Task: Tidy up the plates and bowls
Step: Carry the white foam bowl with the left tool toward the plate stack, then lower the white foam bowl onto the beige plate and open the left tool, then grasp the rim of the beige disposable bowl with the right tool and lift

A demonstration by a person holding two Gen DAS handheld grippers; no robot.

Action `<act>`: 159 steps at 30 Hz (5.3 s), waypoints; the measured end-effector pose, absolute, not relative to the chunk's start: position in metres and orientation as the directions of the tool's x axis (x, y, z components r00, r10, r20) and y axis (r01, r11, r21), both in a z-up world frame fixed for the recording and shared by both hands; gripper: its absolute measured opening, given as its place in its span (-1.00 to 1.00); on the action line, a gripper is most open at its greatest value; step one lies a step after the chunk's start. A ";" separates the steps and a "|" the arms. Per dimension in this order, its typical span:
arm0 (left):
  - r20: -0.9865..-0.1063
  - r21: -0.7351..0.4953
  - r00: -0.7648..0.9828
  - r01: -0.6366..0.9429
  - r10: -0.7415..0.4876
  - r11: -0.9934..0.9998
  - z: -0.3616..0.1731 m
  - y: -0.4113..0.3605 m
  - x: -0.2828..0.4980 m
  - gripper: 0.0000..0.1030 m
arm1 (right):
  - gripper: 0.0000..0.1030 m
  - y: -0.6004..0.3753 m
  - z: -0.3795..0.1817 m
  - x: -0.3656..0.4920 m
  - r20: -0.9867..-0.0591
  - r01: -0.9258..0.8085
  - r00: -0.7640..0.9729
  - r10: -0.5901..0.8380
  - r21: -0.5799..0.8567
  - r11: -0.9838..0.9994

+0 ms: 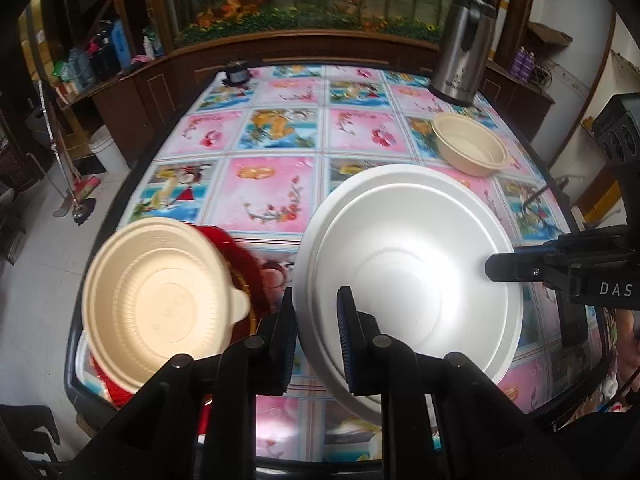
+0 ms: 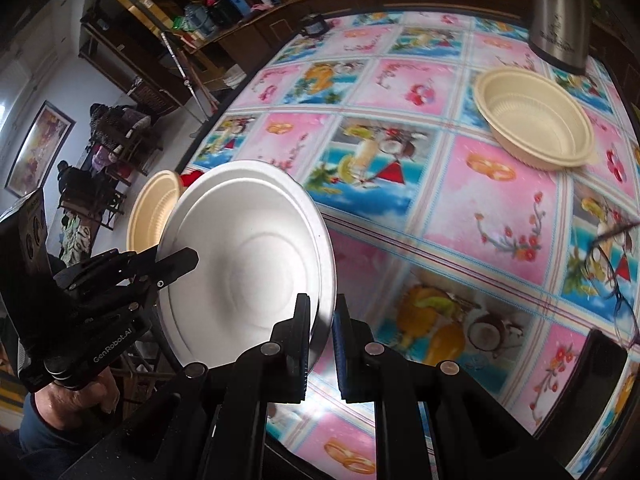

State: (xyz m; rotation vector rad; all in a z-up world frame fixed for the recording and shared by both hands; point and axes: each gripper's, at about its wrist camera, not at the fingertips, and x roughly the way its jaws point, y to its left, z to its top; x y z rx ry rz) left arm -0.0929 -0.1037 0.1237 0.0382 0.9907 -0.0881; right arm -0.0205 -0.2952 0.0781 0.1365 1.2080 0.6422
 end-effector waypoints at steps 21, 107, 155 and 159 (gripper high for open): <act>-0.786 -0.024 0.610 -0.197 0.104 0.980 0.154 0.016 -0.164 -0.66 | -0.76 -0.160 0.113 -0.041 -0.808 -0.623 0.083 0.583 0.415 0.663; -0.850 -0.049 0.525 -0.169 0.048 0.984 0.106 0.072 -0.100 -0.58 | -0.72 -0.093 0.078 0.006 -0.840 -0.552 0.051 0.540 0.426 0.716; -0.785 -0.063 0.615 -0.198 0.074 0.978 0.142 0.038 -0.123 0.04 | -0.13 -0.248 0.058 0.047 -0.840 -0.224 0.238 0.488 0.441 0.869; -0.780 -0.052 0.624 -0.136 0.044 0.989 0.147 0.013 -0.121 0.06 | -0.13 -0.285 0.056 0.068 -0.849 -0.162 0.291 0.441 0.411 0.897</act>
